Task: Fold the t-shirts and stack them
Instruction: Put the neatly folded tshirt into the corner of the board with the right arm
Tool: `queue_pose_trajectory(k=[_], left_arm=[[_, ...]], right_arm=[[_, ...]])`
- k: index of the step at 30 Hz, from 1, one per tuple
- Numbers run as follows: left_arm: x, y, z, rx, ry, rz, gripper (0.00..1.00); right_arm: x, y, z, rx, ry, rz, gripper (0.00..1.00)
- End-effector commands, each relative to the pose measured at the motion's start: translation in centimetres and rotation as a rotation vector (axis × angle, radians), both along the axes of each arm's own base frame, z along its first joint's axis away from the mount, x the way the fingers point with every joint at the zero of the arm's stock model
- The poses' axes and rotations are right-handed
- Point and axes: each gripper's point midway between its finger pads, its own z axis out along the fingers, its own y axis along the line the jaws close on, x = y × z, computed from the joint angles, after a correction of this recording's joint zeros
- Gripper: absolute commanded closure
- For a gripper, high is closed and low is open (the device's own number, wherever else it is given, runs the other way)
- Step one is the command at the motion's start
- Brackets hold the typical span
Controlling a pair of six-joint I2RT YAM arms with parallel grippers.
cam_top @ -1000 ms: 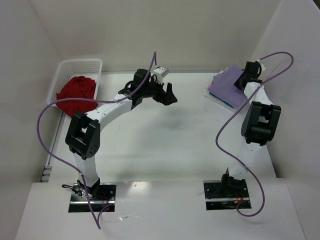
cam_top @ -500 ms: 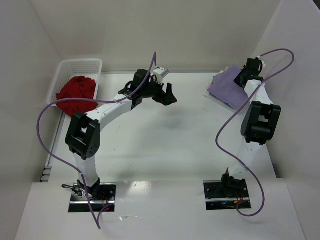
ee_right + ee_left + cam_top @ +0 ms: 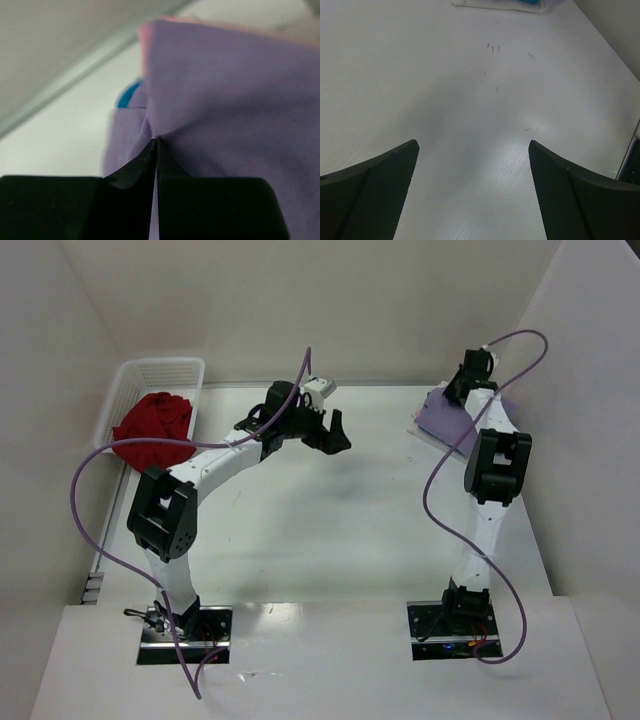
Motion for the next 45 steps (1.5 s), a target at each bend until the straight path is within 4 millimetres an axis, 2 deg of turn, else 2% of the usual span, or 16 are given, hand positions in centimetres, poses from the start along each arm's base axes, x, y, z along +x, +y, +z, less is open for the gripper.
queue_pose_trajectory(k=[1,6,11,12,15,16,19,21,22,23,24,26,28,33,42,45], left_arm=[[-0.2,0.5,2.6,-0.009,-0.067,0.01,0.02],[-0.4,0.6,3.8,-0.021,-0.087,0.01,0.01],[-1.2,1.2,5.1,-0.041,-0.099,0.029,0.01],[-1.4,1.6,6.0,-0.048,-0.122,0.041,0.01],[-2.0,2.9,7.7,-0.045,-0.155,0.09,0.01],[-2.0,3.3,8.6,-0.049,-0.175,0.108,0.01],[-3.1,5.5,10.0,-0.035,-0.211,0.189,0.01],[-4.3,7.1,11.9,-0.042,-0.252,0.24,0.01],[-4.3,8.1,12.2,-0.028,-0.261,0.286,0.01],[-4.8,8.6,12.5,-0.034,-0.261,0.301,0.01],[-5.6,9.8,13.0,-0.045,-0.253,0.33,0.01],[-5.9,11.4,13.2,-0.058,-0.227,0.39,0.01],[-6.7,12.9,13.4,-0.065,-0.208,0.431,0.01],[-8.4,14.9,12.4,-0.02,-0.186,0.487,0.01],[-10.0,18.6,11.6,-0.001,-0.148,0.624,0.01],[-10.3,20.0,10.3,0.039,-0.11,0.676,0.01]], right_arm=[[-0.5,-0.1,-1.8,-0.01,0.052,-0.034,0.93],[-0.2,0.1,-2.1,-0.007,0.053,-0.012,0.93],[0.1,1.3,5.9,-0.041,-0.075,0.065,0.82],[-0.4,1.6,9.7,-0.047,-0.137,0.072,0.79],[-2.0,3.8,14.8,-0.023,-0.227,0.15,0.55],[-3.4,4.5,18.1,-0.019,-0.283,0.179,0.47],[-7.0,7.3,22.6,0.029,-0.364,0.291,0.21],[-9.0,9.2,24.3,0.042,-0.402,0.33,0.1],[-10.2,10.0,22.9,0.065,-0.375,0.334,0.0],[-12.6,10.4,25.6,0.044,-0.426,0.328,0.0],[-13.8,11.6,24.2,0.065,-0.395,0.324,0.0],[-17.1,11.2,26.4,0.065,-0.453,0.25,0.0],[-18.9,12.0,24.6,0.112,-0.424,0.267,0.0],[-25.9,11.9,24.4,0.124,-0.52,0.232,0.0],[-27.9,11.4,19.3,0.096,-0.385,0.219,0.0],[-28.5,12.1,19.9,0.1,-0.417,0.262,0.0]])
